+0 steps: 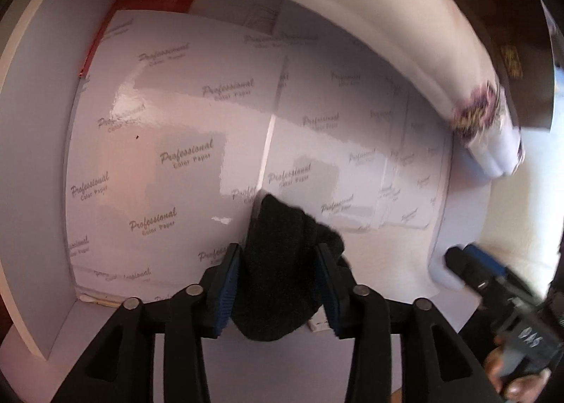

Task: Organize soft objects
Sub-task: 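Move the right tool back down to the lower shelf while the left tool holds the black sock, then lift the black sock with the left tool up toward the tray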

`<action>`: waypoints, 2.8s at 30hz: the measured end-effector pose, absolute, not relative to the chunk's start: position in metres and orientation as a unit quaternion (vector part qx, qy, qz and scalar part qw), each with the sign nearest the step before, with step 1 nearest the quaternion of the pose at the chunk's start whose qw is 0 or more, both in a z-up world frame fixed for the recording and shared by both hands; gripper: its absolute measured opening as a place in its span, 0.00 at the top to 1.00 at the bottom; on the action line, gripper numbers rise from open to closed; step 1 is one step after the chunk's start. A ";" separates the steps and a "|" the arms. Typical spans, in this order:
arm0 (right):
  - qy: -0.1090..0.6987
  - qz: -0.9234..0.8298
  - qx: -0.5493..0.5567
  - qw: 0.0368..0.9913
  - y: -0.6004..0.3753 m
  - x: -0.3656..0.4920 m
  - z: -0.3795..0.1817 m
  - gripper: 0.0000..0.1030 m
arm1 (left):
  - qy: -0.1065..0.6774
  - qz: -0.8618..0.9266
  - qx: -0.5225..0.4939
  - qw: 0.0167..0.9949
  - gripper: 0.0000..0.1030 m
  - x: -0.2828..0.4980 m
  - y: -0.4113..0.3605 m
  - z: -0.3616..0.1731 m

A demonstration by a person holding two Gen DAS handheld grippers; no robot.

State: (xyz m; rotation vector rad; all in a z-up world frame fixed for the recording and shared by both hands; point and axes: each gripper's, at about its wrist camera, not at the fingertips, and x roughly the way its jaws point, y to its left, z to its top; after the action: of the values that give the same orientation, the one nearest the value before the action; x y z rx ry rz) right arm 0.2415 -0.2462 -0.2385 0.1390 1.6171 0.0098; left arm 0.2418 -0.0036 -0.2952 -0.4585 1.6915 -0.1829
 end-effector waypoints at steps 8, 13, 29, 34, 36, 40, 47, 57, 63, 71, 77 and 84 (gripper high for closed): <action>0.729 -0.021 0.092 0.678 -0.261 0.238 -0.248 0.19 | 0.735 -0.101 -0.162 0.651 0.36 0.248 -0.015 -0.277; 0.727 -0.031 0.112 0.677 -0.272 0.240 -0.249 0.19 | 0.742 -0.138 -0.057 0.654 0.37 0.240 -0.042 -0.273; 0.730 -0.040 0.112 0.673 -0.271 0.244 -0.252 0.19 | 0.731 -0.139 0.038 0.667 0.62 0.234 -0.045 -0.273; 0.753 -0.046 0.089 0.650 -0.267 0.240 -0.269 0.19 | 0.697 -0.116 0.022 0.707 0.63 0.246 -0.031 -0.247; 0.759 -0.046 0.081 0.644 -0.266 0.238 -0.274 0.19 | 0.688 -0.111 0.020 0.717 0.63 0.251 -0.026 -0.238; 0.772 -0.041 0.059 0.632 -0.258 0.236 -0.284 0.19 | 0.661 -0.104 0.007 0.743 0.63 0.253 -0.017 -0.217; 0.783 -0.025 0.019 0.621 -0.234 0.227 -0.301 0.19 | 0.624 -0.092 -0.007 0.776 0.63 0.254 -0.012 -0.187; 0.779 0.003 -0.002 0.626 -0.201 0.227 -0.306 0.19 | 0.598 -0.074 -0.010 0.798 0.63 0.252 -0.012 -0.173; 0.780 0.003 -0.003 0.626 -0.194 0.224 -0.314 0.19 | 0.593 -0.063 -0.022 0.803 0.63 0.250 -0.004 -0.162; 0.781 0.005 -0.007 0.624 -0.207 0.226 -0.308 0.19 | 0.577 -0.052 -0.097 0.810 0.63 0.253 0.020 -0.144; 0.782 0.008 -0.008 0.623 -0.202 0.227 -0.312 0.19 | 0.546 -0.061 -0.135 0.825 0.63 0.259 0.029 -0.111; 0.782 0.011 -0.010 0.623 -0.199 0.228 -0.311 0.19 | 0.533 -0.099 -0.170 0.823 0.63 0.280 0.016 -0.084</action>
State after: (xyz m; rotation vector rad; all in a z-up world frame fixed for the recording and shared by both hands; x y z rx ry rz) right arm 0.2280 -0.1990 -0.3110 -0.0224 1.7970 0.0243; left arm 0.2803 0.0163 -0.0837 -0.3613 1.1348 -0.2098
